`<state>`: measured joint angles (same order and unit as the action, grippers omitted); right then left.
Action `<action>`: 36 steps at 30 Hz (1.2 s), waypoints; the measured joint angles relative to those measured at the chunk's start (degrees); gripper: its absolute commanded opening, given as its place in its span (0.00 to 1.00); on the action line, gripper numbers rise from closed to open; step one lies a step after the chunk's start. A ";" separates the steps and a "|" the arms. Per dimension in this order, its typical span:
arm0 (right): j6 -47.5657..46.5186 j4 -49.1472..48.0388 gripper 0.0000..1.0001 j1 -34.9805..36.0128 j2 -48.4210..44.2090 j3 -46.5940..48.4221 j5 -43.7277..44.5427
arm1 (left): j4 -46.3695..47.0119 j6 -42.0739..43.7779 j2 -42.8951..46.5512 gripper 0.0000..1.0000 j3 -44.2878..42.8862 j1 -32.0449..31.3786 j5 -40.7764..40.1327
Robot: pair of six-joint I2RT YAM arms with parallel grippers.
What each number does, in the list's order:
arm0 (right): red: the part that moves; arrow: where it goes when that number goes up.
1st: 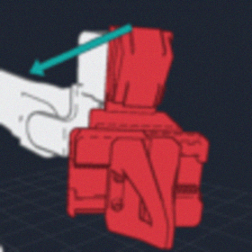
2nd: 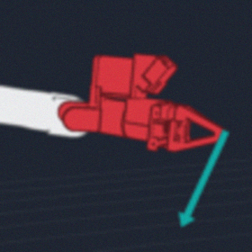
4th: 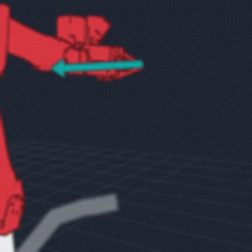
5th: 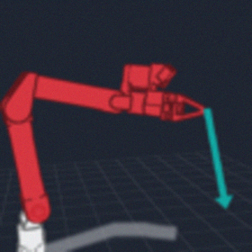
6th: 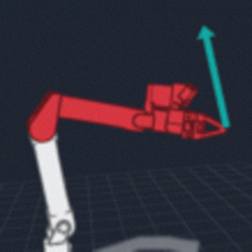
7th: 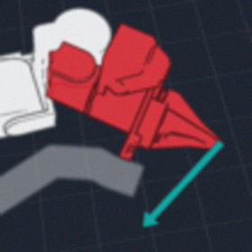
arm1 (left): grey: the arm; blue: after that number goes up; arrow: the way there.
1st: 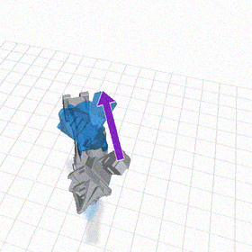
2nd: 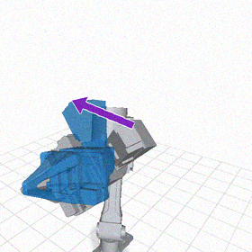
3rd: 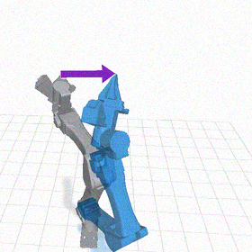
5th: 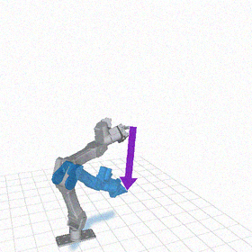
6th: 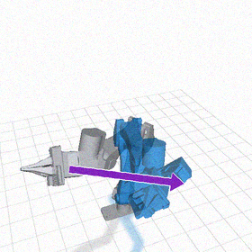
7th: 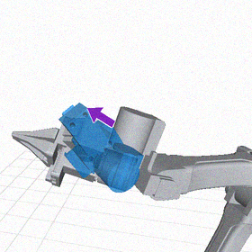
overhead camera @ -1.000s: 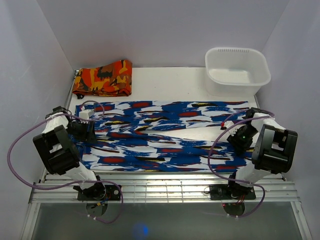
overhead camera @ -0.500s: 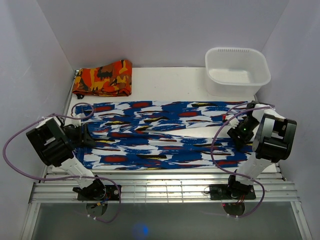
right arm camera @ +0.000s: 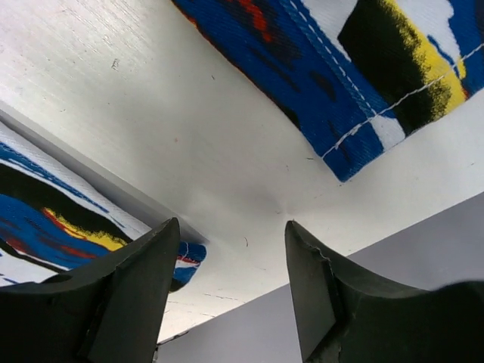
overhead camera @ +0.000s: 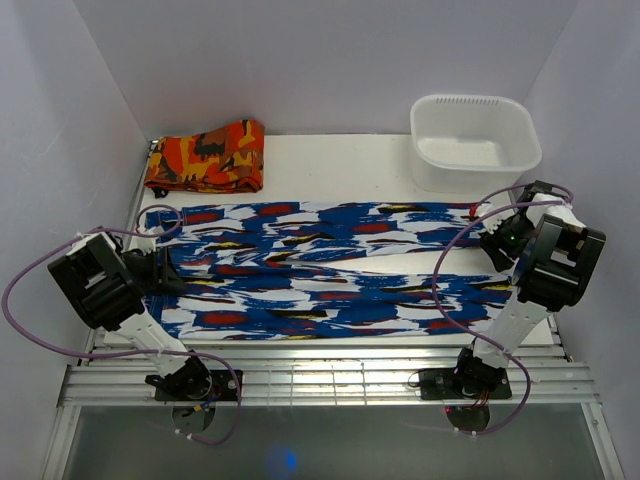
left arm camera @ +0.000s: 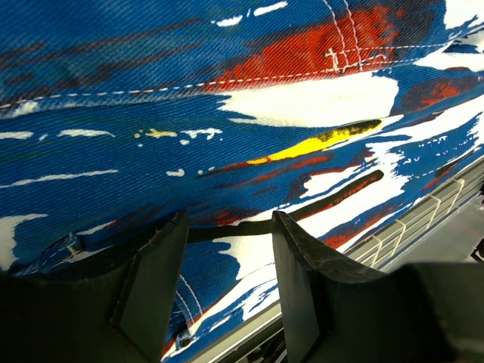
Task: Fold and stack the trousers
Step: Flatten the trousers out
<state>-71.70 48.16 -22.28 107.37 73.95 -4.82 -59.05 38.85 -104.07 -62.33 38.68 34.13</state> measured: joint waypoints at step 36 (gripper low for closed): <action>7.41 -6.84 0.43 14.75 0.31 8.76 -13.57 | 3.78 4.46 10.78 0.71 -14.86 -2.78 8.68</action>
<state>-64.29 41.32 -7.53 107.68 82.72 -18.39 -55.27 43.31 -93.30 -77.19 35.90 42.81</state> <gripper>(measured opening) 0.447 0.723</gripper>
